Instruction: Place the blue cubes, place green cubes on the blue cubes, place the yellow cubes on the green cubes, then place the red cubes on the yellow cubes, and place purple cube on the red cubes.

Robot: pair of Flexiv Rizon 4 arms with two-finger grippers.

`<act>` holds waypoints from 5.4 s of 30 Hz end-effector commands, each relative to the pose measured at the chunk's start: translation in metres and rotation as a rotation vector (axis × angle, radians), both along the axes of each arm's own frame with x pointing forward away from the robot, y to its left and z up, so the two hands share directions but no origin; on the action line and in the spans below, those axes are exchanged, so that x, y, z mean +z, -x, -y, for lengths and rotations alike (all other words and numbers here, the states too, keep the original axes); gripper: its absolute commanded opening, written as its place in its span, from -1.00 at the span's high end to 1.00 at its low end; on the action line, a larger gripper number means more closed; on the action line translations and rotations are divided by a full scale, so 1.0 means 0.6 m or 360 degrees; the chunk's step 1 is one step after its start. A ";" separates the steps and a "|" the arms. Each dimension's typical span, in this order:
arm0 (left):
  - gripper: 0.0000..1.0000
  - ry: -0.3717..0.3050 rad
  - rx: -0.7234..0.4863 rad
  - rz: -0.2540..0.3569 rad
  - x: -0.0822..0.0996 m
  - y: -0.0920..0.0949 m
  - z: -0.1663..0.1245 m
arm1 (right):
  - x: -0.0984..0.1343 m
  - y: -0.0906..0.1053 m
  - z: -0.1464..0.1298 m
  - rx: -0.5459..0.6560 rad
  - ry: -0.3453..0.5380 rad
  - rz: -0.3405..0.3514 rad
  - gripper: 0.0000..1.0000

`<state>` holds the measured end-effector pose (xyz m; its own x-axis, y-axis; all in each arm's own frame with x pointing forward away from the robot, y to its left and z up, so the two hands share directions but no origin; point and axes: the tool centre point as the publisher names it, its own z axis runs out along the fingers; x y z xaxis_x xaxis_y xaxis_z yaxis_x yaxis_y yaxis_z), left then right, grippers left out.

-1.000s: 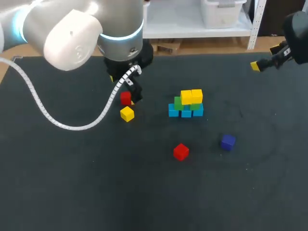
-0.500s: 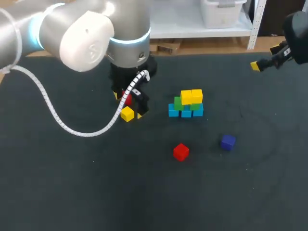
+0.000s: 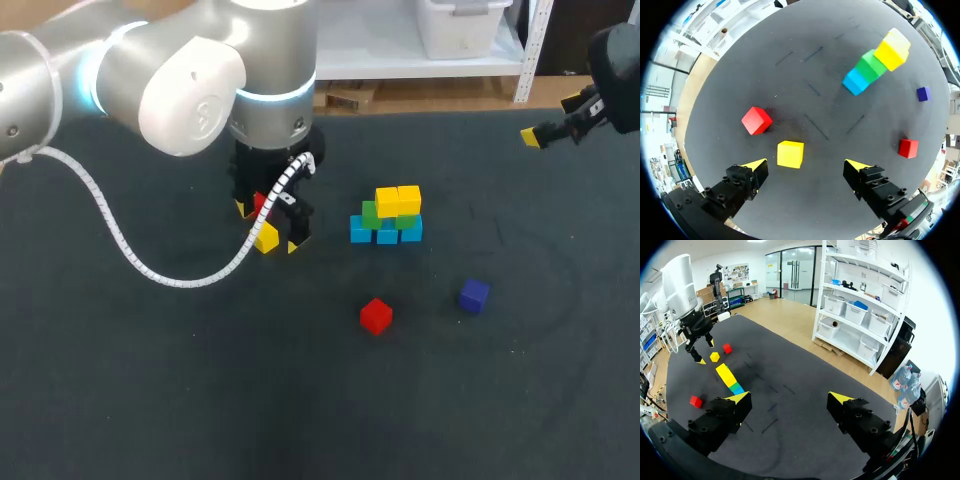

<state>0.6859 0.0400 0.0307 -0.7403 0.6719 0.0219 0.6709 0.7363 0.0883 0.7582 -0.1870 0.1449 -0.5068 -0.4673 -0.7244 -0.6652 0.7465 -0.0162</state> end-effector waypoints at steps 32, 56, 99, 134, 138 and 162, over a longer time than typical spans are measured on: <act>-1.00 -0.0053 0.0040 -0.0068 -0.068 -0.009 -0.019 | -0.001 0.000 0.001 0.0005 -0.0004 0.0000 -1.00; 0.88 -0.0095 0.0039 0.0012 -0.043 -0.012 -0.016 | -0.001 0.000 0.001 0.0005 -0.0004 0.0000 -1.00; 1.00 0.0004 -0.1252 0.0004 0.114 -0.057 0.187 | -0.001 0.000 0.001 0.0005 -0.0004 0.0000 -1.00; 1.00 -0.0072 -0.1418 -0.0059 0.063 -0.070 0.217 | -0.001 0.000 0.001 0.0005 -0.0004 0.0000 -1.00; 1.00 -0.0072 -0.1406 -0.0052 0.061 -0.072 0.218 | -0.001 0.000 0.001 0.0005 -0.0004 0.0000 -1.00; 1.00 -0.0064 -0.1406 -0.0058 0.059 -0.071 0.226 | -0.001 0.000 0.001 0.0005 -0.0004 0.0000 -1.00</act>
<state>0.7254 -0.0939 0.0660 0.0505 0.9965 0.0665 0.9956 -0.0555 0.0758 0.7582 -0.1870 0.1449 -0.5068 -0.4673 -0.7244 -0.6652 0.7465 -0.0162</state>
